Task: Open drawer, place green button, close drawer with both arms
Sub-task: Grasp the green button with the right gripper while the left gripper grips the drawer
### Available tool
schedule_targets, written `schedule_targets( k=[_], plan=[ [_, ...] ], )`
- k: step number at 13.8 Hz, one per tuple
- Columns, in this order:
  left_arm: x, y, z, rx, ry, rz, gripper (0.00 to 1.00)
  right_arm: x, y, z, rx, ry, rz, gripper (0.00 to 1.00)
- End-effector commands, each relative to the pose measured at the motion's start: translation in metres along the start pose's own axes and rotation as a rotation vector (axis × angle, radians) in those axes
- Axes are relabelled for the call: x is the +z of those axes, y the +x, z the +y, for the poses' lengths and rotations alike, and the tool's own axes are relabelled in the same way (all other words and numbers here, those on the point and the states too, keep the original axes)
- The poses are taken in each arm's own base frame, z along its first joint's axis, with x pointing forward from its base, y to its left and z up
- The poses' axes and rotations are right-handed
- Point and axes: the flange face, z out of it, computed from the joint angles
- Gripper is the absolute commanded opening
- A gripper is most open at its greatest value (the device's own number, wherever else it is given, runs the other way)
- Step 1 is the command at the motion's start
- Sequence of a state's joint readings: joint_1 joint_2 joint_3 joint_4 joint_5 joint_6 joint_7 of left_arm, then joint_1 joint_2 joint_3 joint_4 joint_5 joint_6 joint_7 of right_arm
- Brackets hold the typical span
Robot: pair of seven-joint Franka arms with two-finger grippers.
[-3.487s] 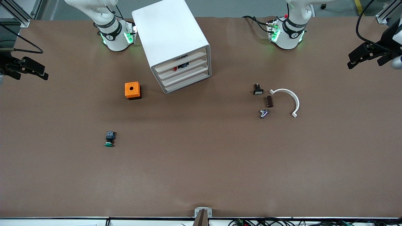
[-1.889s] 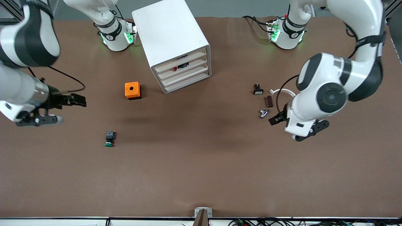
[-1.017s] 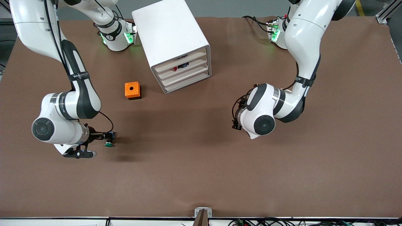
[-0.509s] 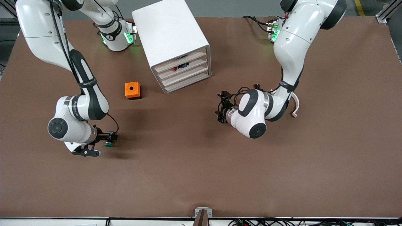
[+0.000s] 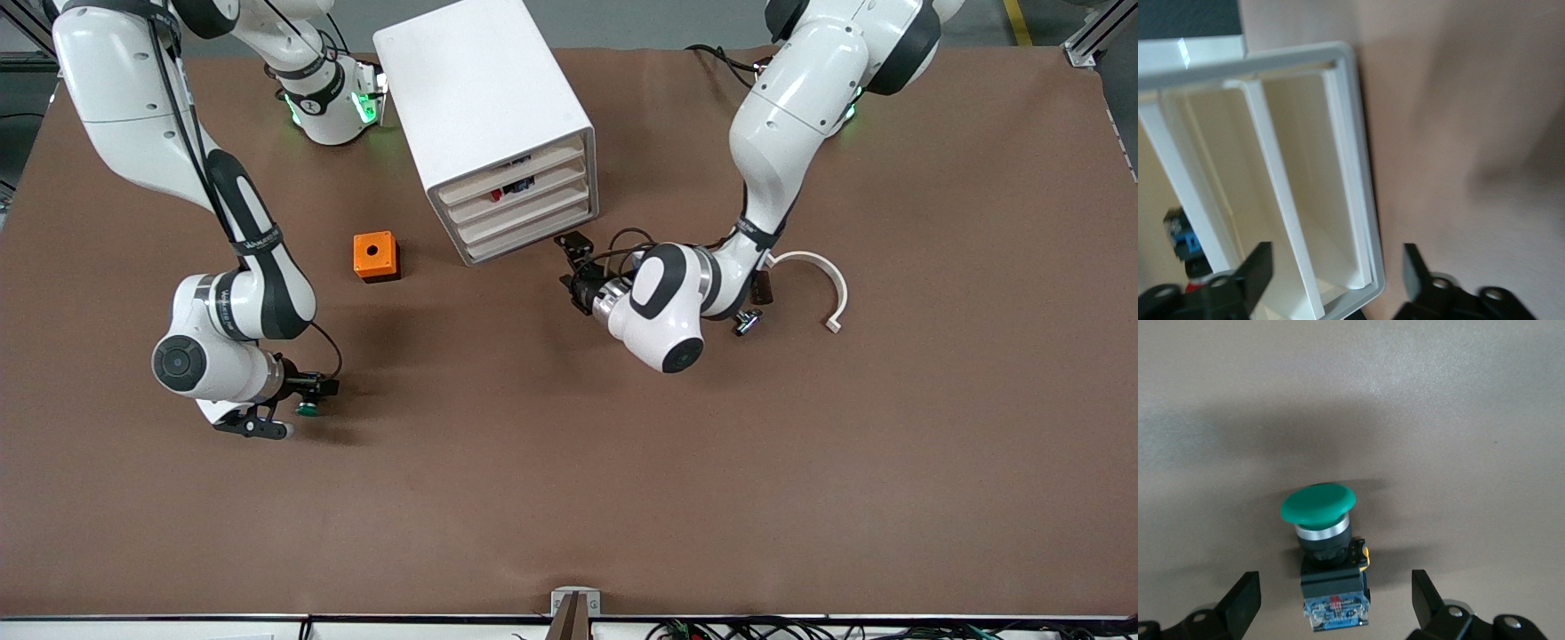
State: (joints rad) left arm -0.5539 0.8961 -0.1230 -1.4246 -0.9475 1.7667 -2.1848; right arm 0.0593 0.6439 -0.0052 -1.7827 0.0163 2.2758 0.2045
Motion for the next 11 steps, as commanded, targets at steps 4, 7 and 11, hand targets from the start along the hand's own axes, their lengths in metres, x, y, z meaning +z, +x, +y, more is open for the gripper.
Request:
schedule_targets(
  k=[4,7,11],
  plan=[
    [0.067,-0.002,-0.014,-0.131,0.12,0.085,0.49,0.003,0.001,0.001,0.022,0.004,0.006,0.55],
    [0.069,0.001,-0.025,-0.153,0.198,0.115,0.49,0.004,0.001,0.0,0.02,0.005,0.009,0.34],
    [0.07,0.0,-0.025,-0.15,0.202,0.12,0.44,0.004,0.001,-0.003,0.015,0.003,0.011,0.28]
  ],
)
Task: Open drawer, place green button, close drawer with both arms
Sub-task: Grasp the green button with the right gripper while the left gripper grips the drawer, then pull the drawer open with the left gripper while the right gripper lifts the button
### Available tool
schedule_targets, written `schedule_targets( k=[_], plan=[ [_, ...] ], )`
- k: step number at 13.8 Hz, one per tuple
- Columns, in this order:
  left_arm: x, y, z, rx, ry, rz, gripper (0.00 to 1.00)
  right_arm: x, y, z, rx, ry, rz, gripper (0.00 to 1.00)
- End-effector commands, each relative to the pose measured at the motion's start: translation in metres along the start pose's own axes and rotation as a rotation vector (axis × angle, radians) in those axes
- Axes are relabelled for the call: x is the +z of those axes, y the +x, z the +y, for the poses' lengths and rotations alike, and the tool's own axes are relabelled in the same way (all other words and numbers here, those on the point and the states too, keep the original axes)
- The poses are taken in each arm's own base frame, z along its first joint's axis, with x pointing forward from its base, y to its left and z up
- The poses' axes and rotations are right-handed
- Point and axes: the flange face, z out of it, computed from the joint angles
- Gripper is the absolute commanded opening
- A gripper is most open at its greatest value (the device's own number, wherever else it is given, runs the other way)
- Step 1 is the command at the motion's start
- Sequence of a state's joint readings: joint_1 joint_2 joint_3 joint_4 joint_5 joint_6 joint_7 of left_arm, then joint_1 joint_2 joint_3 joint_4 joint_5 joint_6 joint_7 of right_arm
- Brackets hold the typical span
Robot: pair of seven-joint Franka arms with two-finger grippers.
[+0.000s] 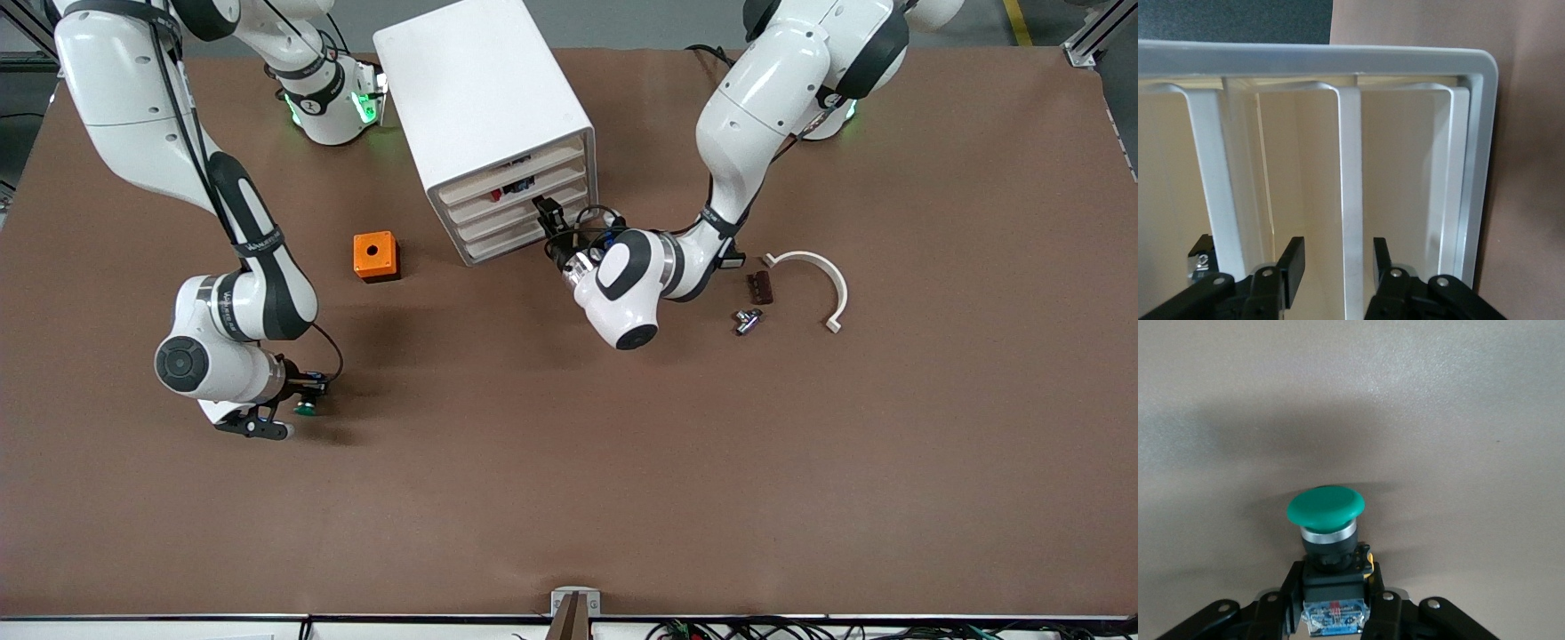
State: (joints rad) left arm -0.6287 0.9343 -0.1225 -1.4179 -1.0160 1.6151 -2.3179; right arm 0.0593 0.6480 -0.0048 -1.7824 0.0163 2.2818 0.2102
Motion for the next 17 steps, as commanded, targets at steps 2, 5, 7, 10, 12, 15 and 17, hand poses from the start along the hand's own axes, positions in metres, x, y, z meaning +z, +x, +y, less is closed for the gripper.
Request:
schedule_targets(
  k=[2,5,7,10,12,15,17],
  plan=[
    [0.008,-0.001,0.002,-0.014,0.024,0.009,0.31,0.0,0.001,-0.003,0.009,0.003,0.01,0.28],
    [0.019,0.0,0.01,-0.021,0.023,0.018,0.31,-0.006,0.002,-0.004,0.007,0.004,0.015,0.29],
    [0.019,0.0,0.01,-0.021,0.022,0.019,0.05,-0.014,0.002,-0.008,0.001,0.006,0.025,0.29],
    [0.008,0.0,0.009,-0.021,0.004,0.013,0.0,-0.043,0.001,-0.01,-0.002,0.013,0.055,0.29],
    [-0.018,0.005,0.015,-0.029,-0.018,-0.016,0.0,-0.069,-0.003,-0.016,-0.025,0.004,0.054,0.29],
    [-0.059,0.009,0.024,-0.021,-0.046,-0.073,0.0,-0.111,-0.011,-0.031,-0.044,-0.002,0.035,0.29],
    [-0.087,0.015,0.03,0.008,-0.058,-0.115,0.0,-0.15,-0.02,-0.052,-0.07,-0.021,-0.016,0.3]
  ],
)
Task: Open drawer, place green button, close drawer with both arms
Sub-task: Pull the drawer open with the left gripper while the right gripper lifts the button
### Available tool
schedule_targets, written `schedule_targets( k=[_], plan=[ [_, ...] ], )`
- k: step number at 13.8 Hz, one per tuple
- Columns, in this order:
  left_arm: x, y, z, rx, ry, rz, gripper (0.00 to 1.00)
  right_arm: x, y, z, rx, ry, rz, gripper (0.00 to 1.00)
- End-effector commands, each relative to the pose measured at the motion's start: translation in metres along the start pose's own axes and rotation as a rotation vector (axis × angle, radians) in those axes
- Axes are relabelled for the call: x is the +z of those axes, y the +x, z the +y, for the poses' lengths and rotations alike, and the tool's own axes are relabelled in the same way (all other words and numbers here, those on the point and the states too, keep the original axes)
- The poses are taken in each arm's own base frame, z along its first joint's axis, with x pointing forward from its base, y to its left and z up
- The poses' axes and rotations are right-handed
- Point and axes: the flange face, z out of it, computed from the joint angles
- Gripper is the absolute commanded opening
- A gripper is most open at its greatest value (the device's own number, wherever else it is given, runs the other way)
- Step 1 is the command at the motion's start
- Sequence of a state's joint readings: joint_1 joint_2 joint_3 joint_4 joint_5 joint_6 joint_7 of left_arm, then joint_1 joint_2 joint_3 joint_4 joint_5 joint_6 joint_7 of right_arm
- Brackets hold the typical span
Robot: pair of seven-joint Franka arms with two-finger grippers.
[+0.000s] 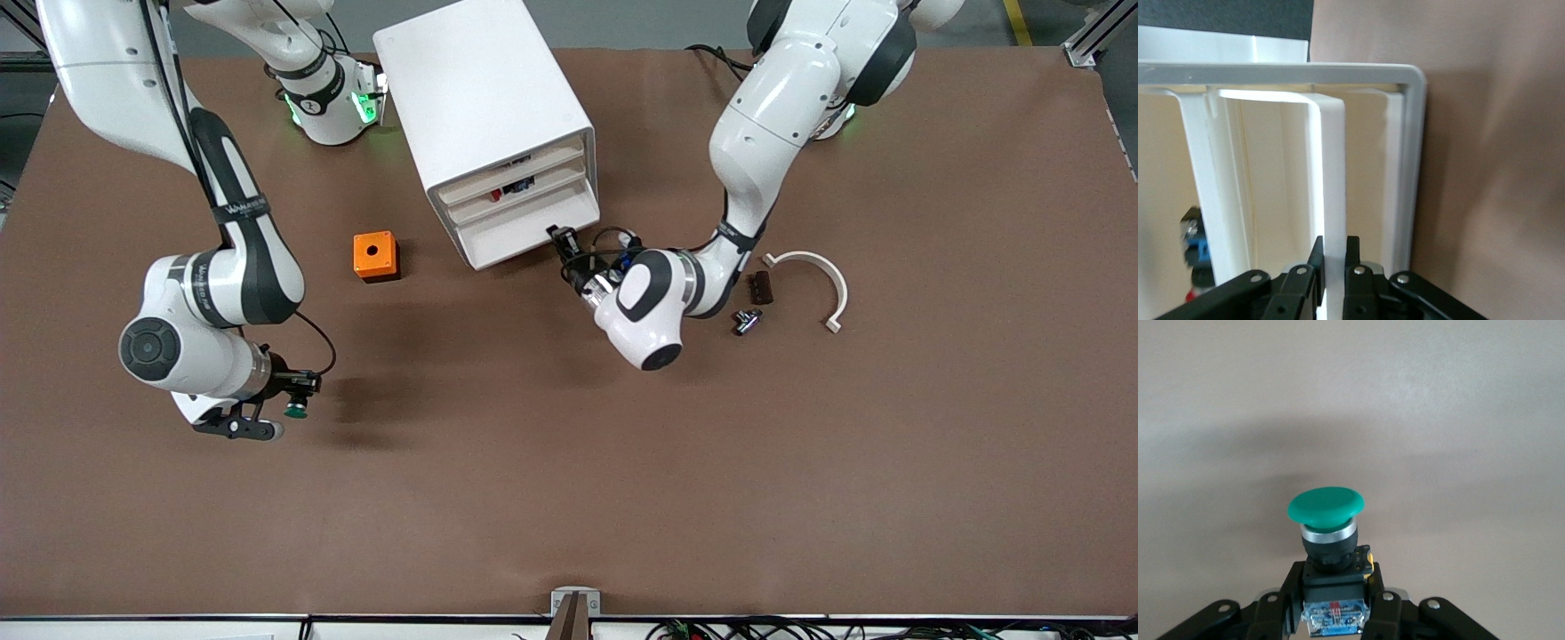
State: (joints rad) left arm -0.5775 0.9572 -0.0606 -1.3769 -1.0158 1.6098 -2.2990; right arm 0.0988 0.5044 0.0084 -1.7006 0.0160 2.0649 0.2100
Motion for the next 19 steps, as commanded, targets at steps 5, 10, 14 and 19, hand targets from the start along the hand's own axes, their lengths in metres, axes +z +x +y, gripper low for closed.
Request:
schedule_targets(
  k=[5,10,14,19],
  plan=[
    [-0.077,0.009,0.016,0.118,-0.037,-0.124,0.0,-0.127,-0.037,-0.087,0.127,-0.083,-0.108,0.3],
    [-0.097,0.013,0.027,0.184,-0.083,-0.182,0.38,-0.157,-0.105,-0.193,0.345,-0.115,-0.067,0.3],
    [-0.111,0.016,0.026,0.197,-0.099,-0.193,1.0,-0.15,-0.156,-0.266,0.514,-0.114,-0.062,0.29],
    [-0.18,0.026,0.006,0.216,-0.241,-0.208,1.0,-0.128,-0.175,-0.299,0.734,-0.024,-0.149,0.29]
  ],
)
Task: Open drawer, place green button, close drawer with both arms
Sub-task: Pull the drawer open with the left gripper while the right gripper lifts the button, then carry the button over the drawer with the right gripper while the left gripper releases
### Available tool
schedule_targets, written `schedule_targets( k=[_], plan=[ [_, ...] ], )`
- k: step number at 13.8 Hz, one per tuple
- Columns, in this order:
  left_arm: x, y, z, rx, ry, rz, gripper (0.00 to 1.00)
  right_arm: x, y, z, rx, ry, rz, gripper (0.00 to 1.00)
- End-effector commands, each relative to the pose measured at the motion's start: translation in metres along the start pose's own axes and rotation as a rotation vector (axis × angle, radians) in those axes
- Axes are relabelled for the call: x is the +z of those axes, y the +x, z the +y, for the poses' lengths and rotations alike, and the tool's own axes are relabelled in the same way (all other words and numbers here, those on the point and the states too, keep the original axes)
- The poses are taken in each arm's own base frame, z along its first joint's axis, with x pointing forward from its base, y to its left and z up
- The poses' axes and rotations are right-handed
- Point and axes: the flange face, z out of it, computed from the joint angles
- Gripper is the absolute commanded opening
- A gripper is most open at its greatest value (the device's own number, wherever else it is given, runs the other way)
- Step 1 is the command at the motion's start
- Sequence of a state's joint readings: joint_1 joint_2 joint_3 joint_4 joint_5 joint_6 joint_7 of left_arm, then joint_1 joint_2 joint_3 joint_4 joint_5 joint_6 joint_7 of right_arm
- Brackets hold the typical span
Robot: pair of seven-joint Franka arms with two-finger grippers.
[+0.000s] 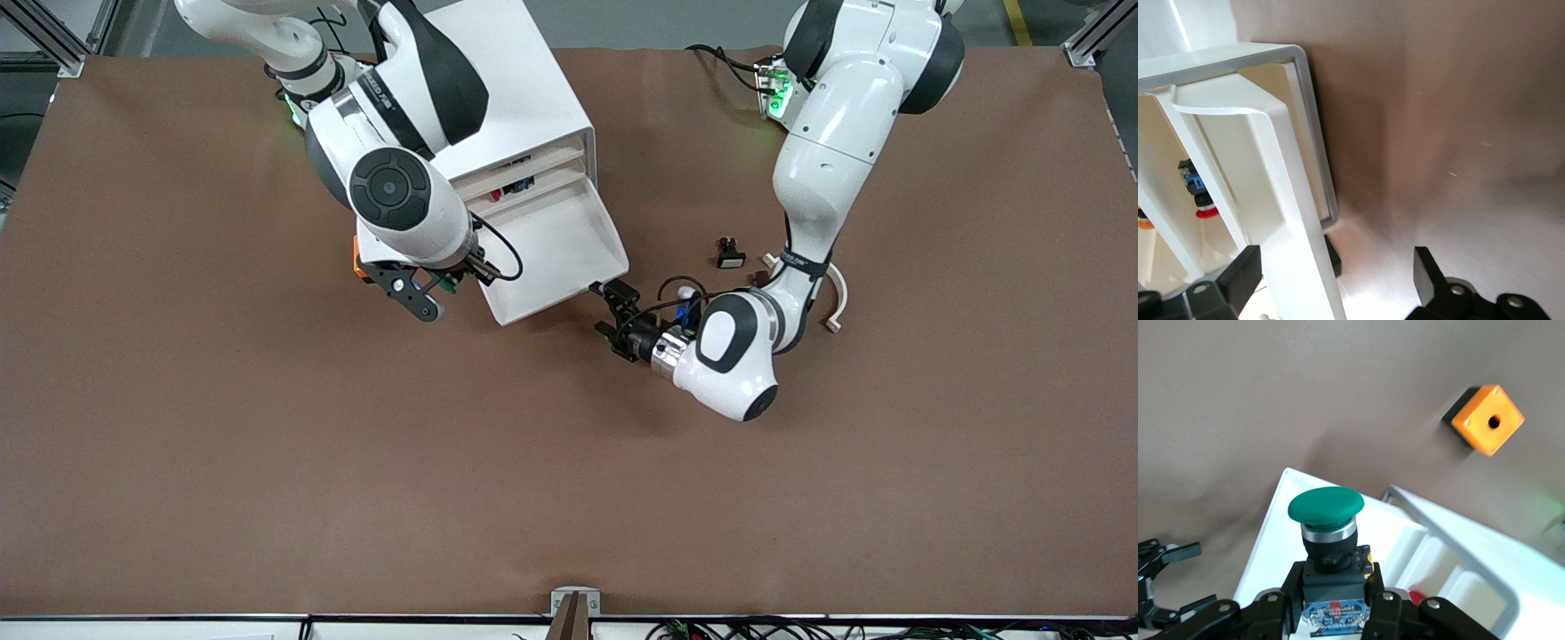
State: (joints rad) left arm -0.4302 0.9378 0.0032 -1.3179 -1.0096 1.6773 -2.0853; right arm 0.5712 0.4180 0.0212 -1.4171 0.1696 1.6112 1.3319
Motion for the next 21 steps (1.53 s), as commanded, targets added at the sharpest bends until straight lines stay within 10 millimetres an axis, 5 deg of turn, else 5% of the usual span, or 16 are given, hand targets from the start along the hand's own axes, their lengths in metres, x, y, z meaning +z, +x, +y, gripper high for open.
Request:
schedule_targets(
  k=[1,7,10,12,14,21],
  plan=[
    [-0.051,-0.009,-0.013,0.048,-0.109,0.019,1.0,0.022,-0.017,-0.006,0.118,0.031,-0.009,0.29],
    [-0.155,0.017,-0.015,0.11,-0.377,0.152,1.0,0.093,-0.043,-0.016,0.262,0.071,0.01,0.28],
    [-0.201,0.02,-0.039,0.238,-0.478,0.226,1.0,0.119,-0.052,-0.015,0.282,0.073,-0.04,0.28],
    [-0.204,0.016,-0.054,0.375,-0.504,0.337,1.0,0.133,-0.066,-0.017,0.264,0.091,-0.036,0.3],
    [-0.187,0.008,-0.063,0.46,-0.53,0.492,1.0,0.141,-0.068,-0.021,0.262,0.093,-0.035,0.3],
    [-0.14,-0.008,-0.062,0.723,-0.546,0.639,1.0,0.174,-0.068,-0.03,0.262,0.082,-0.028,0.3]
  ],
)
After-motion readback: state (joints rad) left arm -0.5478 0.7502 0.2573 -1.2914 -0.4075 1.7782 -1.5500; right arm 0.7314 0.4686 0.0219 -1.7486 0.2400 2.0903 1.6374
